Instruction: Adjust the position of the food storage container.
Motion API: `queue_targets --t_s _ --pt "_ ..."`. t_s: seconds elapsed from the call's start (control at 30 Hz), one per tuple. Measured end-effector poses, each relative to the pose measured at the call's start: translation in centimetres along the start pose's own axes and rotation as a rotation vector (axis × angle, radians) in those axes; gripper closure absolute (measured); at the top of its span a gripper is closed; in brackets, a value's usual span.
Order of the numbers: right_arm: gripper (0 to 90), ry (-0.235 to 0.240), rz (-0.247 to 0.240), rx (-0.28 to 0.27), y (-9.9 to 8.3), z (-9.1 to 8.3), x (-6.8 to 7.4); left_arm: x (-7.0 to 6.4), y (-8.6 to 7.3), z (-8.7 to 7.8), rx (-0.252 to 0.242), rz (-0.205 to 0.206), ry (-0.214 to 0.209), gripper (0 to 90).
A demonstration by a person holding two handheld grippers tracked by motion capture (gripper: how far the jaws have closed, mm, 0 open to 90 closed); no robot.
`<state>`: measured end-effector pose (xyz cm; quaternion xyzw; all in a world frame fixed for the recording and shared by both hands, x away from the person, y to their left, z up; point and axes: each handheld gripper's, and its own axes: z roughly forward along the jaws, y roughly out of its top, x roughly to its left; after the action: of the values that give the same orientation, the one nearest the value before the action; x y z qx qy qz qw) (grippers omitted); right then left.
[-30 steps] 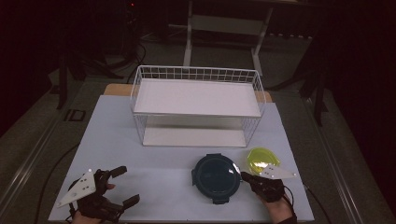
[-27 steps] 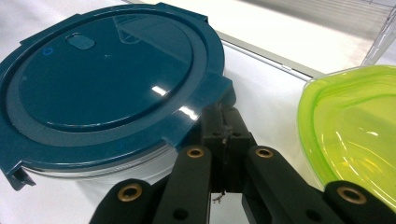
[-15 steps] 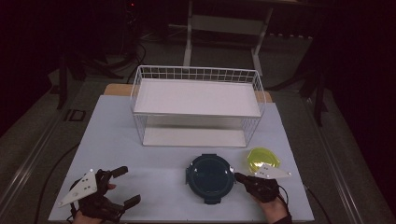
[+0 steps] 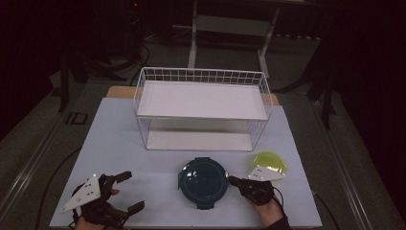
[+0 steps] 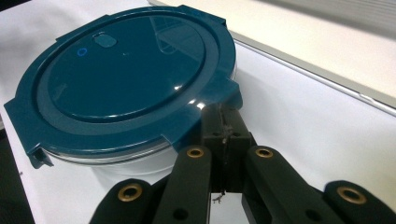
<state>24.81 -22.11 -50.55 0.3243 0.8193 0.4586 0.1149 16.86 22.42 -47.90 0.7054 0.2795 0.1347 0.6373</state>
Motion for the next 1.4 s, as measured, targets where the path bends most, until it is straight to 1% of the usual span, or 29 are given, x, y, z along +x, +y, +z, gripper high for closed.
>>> queue_targets --t_s 0.1,0.13,0.27,0.33,0.37,0.43,0.57,0.67,0.77,0.8,0.83,0.87,0.9,0.93,1.03,1.07,1.1,1.13,1.2,1.23,1.27,1.3,1.33,1.37,1.4 --pt "90.0 0.010 -0.005 -0.001 0.2 0.4 0.2 0.0 0.0 0.0 0.001 0.003 -0.003 0.0" --pt "90.0 0.019 -0.001 -0.004 0.4 0.9 0.3 0.0 0.0 0.0 0.002 0.002 -0.005 0.0" --pt "90.0 0.017 -0.016 0.001 0.9 1.5 0.6 0.0 -0.1 0.1 0.006 0.002 -0.011 0.0" --pt "90.0 0.033 -0.024 0.003 1.1 1.8 0.8 -0.1 -0.1 0.1 0.009 0.006 -0.011 0.0" --pt "90.0 0.040 -0.019 0.003 1.1 1.9 1.0 -0.1 -0.1 0.1 0.010 0.007 -0.013 0.0" --pt "90.0 0.047 -0.026 0.003 1.1 1.9 1.2 -0.1 -0.1 0.1 0.011 0.007 -0.015 0.0" --pt "90.0 0.065 -0.025 -0.003 1.1 1.8 1.3 -0.1 -0.1 0.2 0.012 0.007 -0.018 0.0" --pt "90.0 0.069 -0.028 0.001 1.1 1.8 1.3 -0.1 -0.1 0.2 0.013 0.007 -0.018 0.0" --pt "90.0 0.060 -0.037 0.000 1.1 1.8 1.4 -0.2 -0.1 0.2 0.011 0.007 -0.018 0.0" --pt "89.9 0.057 -0.051 -0.009 1.3 1.6 1.5 -0.2 0.0 0.2 0.006 0.006 -0.021 0.0" --pt "89.5 0.057 -0.049 -0.014 1.3 1.5 1.6 -0.2 0.0 0.2 0.006 0.006 -0.021 0.0" --pt "86.6 0.056 -0.056 -0.018 1.4 1.3 1.6 -0.1 0.0 0.1 -0.003 -0.013 -0.041 0.0" --pt "86.6 0.056 -0.056 -0.018 1.4 1.3 1.6 -0.1 0.0 0.1 -0.003 -0.013 -0.041 0.0" --pt "82.0 0.056 -0.067 -0.032 1.5 0.9 1.8 -0.1 0.0 0.1 -0.001 -0.018 -0.053 0.0" --pt "80.1 0.066 -0.070 -0.041 1.6 0.5 2.0 -0.4 0.3 0.2 0.001 -0.017 -0.072 0.0" --pt "78.4 0.074 -0.067 -0.062 1.8 0.0 2.3 -0.6 0.5 0.3 -0.003 -0.011 -0.075 0.0" --pt "77.2 0.075 -0.068 -0.068 1.9 -0.1 2.3 -0.8 0.7 0.3 -0.010 -0.009 -0.081 0.0" --pt "74.3 0.072 -0.074 -0.079 2.0 -0.4 2.4 -0.8 0.7 0.3 -0.010 -0.009 -0.081 0.0" --pt "70.3 0.082 -0.062 -0.107 2.3 -0.9 2.5 -1.0 1.0 0.4 -0.016 -0.002 -0.087 0.0" --pt "70.3 0.082 -0.062 -0.107 2.3 -0.9 2.5 -1.2 1.2 0.5 -0.011 0.010 -0.087 0.0" --pt "63.3 0.086 -0.062 -0.120 2.5 -1.2 2.6 -1.3 1.3 0.5 -0.011 0.015 -0.089 0.0" --pt "50.1 0.096 -0.071 -0.138 2.7 -1.6 2.9 -1.4 1.5 0.7 -0.008 0.014 -0.096 0.0" --pt "50.1 0.096 -0.071 -0.138 2.7 -1.6 2.9 -1.4 1.6 0.8 -0.008 0.016 -0.097 0.0" --pt "45.9 0.097 -0.069 -0.142 2.8 -1.7 3.0 -1.5 1.8 0.9 0.000 0.028 -0.092 0.0" --pt "45.9 0.097 -0.069 -0.142 2.8 -1.7 3.0 -1.5 1.8 0.9 0.000 0.028 -0.092 0.0"
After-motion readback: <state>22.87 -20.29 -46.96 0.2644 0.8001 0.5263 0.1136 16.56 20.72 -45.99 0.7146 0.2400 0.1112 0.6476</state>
